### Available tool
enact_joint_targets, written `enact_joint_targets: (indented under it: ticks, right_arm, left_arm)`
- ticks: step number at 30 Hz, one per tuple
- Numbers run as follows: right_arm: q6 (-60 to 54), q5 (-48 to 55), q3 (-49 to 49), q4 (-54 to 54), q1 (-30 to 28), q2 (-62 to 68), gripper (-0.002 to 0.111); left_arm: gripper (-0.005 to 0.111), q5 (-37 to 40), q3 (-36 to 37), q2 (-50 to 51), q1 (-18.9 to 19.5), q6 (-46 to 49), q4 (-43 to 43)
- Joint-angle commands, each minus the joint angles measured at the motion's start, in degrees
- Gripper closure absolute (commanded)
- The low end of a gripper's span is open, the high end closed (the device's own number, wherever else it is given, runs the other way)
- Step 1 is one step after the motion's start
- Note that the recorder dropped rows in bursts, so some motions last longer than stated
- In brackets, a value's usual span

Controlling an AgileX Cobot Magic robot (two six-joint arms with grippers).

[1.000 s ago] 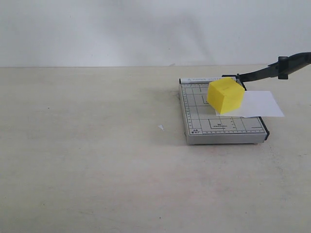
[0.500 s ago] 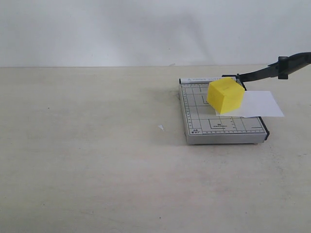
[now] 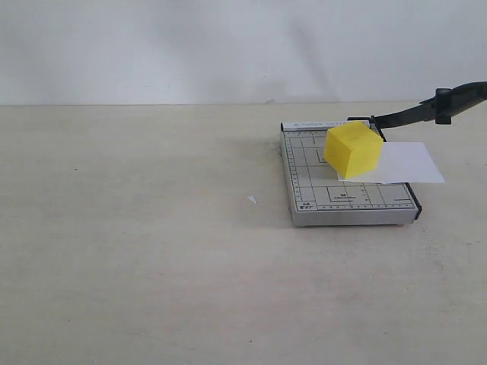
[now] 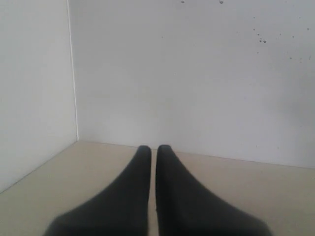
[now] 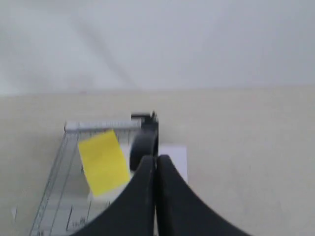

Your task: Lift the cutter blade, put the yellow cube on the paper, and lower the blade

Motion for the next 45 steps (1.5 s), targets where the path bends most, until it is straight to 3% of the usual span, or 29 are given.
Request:
enact_joint_targets:
  ticks: [1, 4, 9, 13, 15, 18, 21, 23, 43, 45]
  right_arm:
    - [-2.15, 6.4, -10.44, -2.71, 0.13, 5.5, 0.108]
    - [-2.15, 9.58, -14.62, -4.52, 0.13, 10.49, 0.108]
    - [-0.43, 14.4, -20.57, -5.69, 0.13, 16.81, 0.108]
    - [-0.12, 16.26, -23.86, -8.54, 0.13, 20.38, 0.108]
    - [-0.12, 17.5, -24.9, -8.77, 0.13, 21.44, 0.107]
    - [-0.12, 20.36, -25.8, -8.77, 0.13, 22.77, 0.094]
    - [0.35, 20.36, -25.8, -9.21, 0.13, 23.41, 0.073]
    - [2.67, 20.22, -25.92, -9.7, 0.13, 23.41, 0.067]
    - [8.86, 23.38, -25.92, -11.18, 0.13, 30.67, 0.068]
    - [9.01, 23.38, -25.92, -11.18, 0.13, 30.67, 0.073]
  left_arm:
    - [0.102, -0.81, 0.21, -0.21, 0.14, -0.55, -0.37]
    - [0.102, 4.02, 0.21, -0.21, 0.14, -0.55, -0.08]
    - [0.102, 24.68, 0.21, -0.21, 0.14, 3.49, 7.4]
    - [0.102, 24.53, 0.21, -0.21, 0.14, 3.49, 20.77]
    - [0.102, 24.53, 0.21, -0.21, 0.14, 3.49, 21.69]
    - [0.102, 24.53, 0.21, -0.21, 0.14, 3.49, 21.69]
    - [0.102, 24.41, 0.21, -0.21, 0.14, 3.49, 21.68]
    - [0.102, 24.25, 0.21, -0.21, 0.14, 3.49, 21.68]
    - [0.102, 24.02, 0.21, -0.21, 0.14, 3.49, 21.68]
    - [0.102, 24.02, 0.21, -0.21, 0.14, 3.49, 21.68]
